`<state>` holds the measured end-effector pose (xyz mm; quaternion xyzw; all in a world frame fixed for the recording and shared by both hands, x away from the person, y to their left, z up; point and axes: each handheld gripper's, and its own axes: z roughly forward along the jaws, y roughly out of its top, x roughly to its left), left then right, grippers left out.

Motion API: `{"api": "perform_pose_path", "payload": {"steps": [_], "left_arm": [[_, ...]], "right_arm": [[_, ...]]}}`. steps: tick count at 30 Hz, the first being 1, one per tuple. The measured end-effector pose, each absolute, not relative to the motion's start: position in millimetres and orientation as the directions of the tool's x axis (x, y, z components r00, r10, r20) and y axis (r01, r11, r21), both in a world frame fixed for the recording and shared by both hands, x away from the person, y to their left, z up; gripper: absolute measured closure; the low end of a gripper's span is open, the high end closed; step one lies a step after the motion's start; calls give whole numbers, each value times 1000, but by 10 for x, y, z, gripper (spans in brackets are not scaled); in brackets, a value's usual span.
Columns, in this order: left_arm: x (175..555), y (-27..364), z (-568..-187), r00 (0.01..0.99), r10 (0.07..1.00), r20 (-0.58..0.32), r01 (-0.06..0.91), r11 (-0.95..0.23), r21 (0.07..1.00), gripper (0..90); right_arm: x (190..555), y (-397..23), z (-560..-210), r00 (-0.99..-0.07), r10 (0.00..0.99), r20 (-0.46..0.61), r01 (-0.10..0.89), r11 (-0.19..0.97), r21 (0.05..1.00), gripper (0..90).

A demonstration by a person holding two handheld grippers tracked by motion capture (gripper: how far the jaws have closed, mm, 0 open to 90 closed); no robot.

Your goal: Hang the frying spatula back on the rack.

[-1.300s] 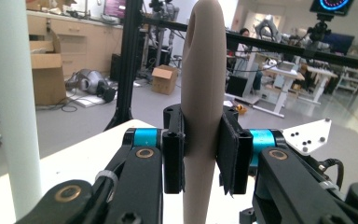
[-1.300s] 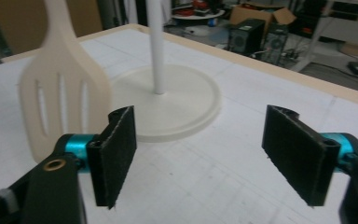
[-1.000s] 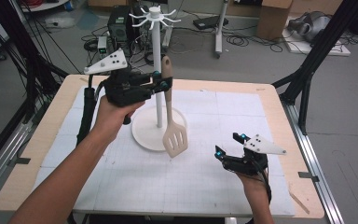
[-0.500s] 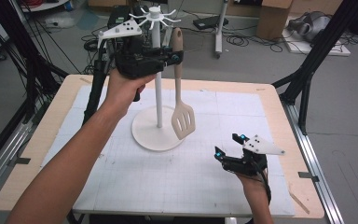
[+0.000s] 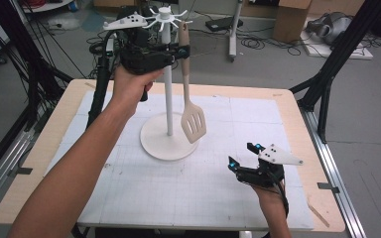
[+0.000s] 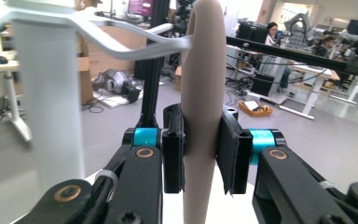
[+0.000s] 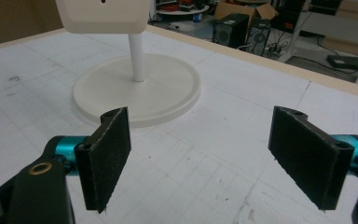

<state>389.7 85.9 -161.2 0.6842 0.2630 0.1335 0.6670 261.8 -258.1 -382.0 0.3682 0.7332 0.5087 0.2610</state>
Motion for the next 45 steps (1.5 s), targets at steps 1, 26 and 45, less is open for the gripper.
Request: {"api": "perform_pose_path", "payload": {"steps": [1,26,45], "left_arm": [[3906,865,-1616,823,543,-169,183,29,983,733],[3477,1580,-2345,797,601,-68,72,18,997,302],[2776,2459,-3748,690,720,-78,128,-15,992,122]], "right_arm": [[2619,-2579,-3821,-594,805,-9,274,213,938,197],[2568,-2688,-3821,-573,819,1,296,206,933,197],[2376,-2858,-3978,-518,855,-13,353,228,907,188]]}}
